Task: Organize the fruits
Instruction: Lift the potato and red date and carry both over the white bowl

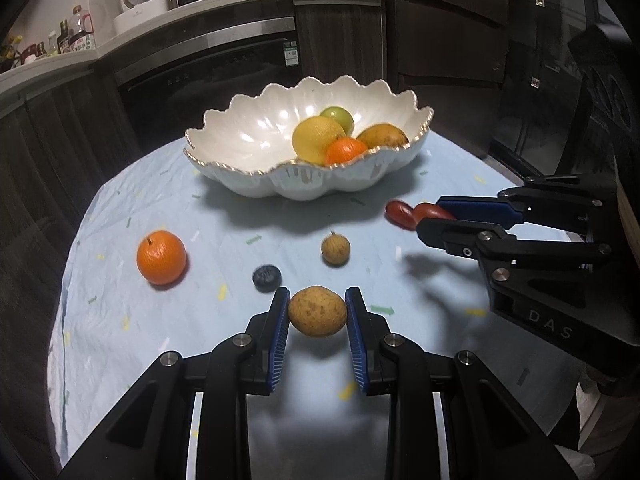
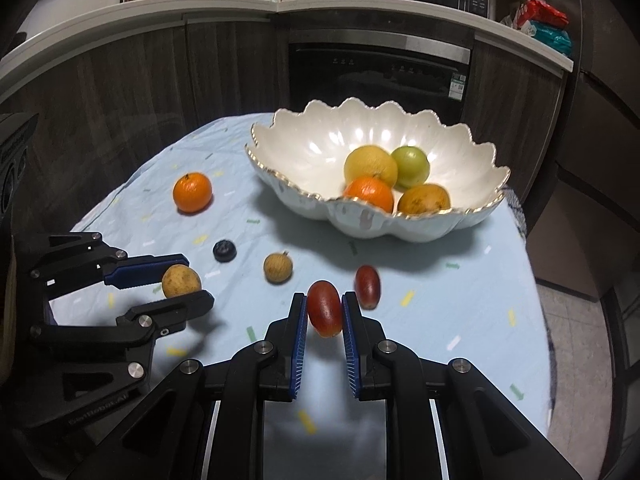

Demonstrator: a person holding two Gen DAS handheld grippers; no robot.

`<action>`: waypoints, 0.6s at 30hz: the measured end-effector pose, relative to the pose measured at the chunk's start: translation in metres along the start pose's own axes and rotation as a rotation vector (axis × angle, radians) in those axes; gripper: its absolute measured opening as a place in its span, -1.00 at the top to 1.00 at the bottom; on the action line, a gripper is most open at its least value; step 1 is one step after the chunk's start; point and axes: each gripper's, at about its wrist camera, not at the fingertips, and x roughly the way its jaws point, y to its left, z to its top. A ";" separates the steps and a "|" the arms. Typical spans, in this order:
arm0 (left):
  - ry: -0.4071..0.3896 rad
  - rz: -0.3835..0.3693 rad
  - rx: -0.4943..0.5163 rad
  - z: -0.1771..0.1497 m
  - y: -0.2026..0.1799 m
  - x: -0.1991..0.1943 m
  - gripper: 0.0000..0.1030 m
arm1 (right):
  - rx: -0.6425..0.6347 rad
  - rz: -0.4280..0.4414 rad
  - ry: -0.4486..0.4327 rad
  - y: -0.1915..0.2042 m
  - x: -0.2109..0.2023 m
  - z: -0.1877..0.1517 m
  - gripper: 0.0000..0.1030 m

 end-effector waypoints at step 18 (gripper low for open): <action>-0.043 -0.022 0.035 0.044 0.011 0.003 0.45 | 0.028 -0.059 -0.040 -0.022 -0.005 0.027 0.63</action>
